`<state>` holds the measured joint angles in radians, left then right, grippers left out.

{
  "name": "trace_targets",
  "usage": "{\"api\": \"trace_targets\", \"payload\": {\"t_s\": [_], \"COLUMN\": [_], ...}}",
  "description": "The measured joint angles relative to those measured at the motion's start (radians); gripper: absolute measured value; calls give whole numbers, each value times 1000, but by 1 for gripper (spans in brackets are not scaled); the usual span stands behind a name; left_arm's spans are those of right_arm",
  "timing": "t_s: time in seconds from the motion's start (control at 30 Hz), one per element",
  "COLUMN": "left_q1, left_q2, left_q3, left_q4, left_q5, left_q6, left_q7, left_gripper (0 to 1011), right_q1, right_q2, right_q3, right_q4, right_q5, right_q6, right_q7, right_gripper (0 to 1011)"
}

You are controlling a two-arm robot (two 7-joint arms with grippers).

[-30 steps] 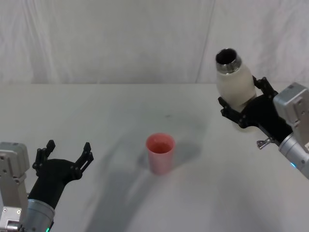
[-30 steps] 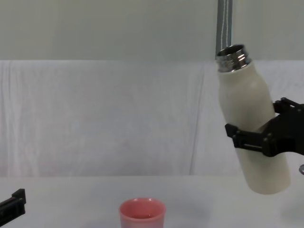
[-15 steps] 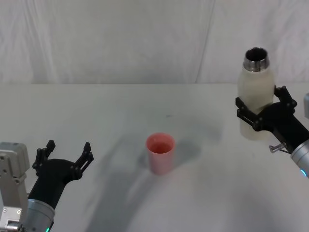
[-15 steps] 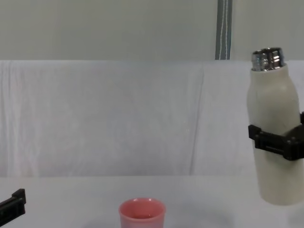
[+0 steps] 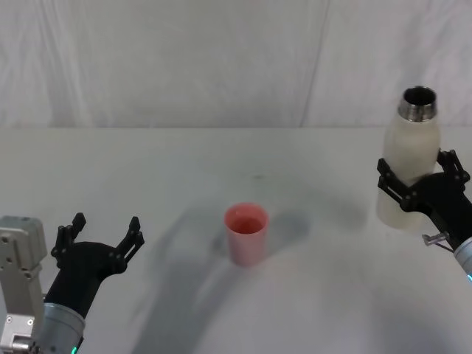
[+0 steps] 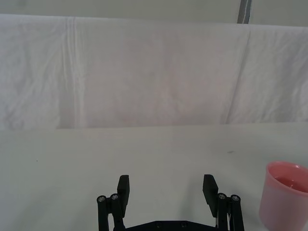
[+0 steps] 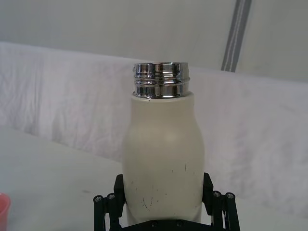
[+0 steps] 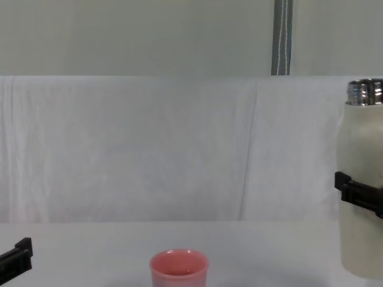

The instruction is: Grasp the thermos with one hand and pour water into the cup lid.

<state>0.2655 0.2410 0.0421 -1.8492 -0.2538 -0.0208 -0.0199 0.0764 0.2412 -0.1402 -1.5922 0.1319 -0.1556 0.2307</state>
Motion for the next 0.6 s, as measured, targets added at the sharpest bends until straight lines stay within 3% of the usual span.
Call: {"api": "trace_targets", "payload": {"t_s": [0.23, 0.6], "left_q1": [0, 0], "left_q2": [0, 0], "left_q3": [0, 0], "left_q4": [0, 0], "left_q5": [0, 0], "left_q6": [0, 0], "left_q7": [0, 0], "left_gripper": [1001, 1001], "right_q1": [-18, -37], "right_q2": [-15, -18], "right_q3": [17, 20], "right_q4": [12, 13], "right_q5": [39, 60], "right_q6": [-23, -16], "right_q7": [7, 17], "right_gripper": [950, 950]}}
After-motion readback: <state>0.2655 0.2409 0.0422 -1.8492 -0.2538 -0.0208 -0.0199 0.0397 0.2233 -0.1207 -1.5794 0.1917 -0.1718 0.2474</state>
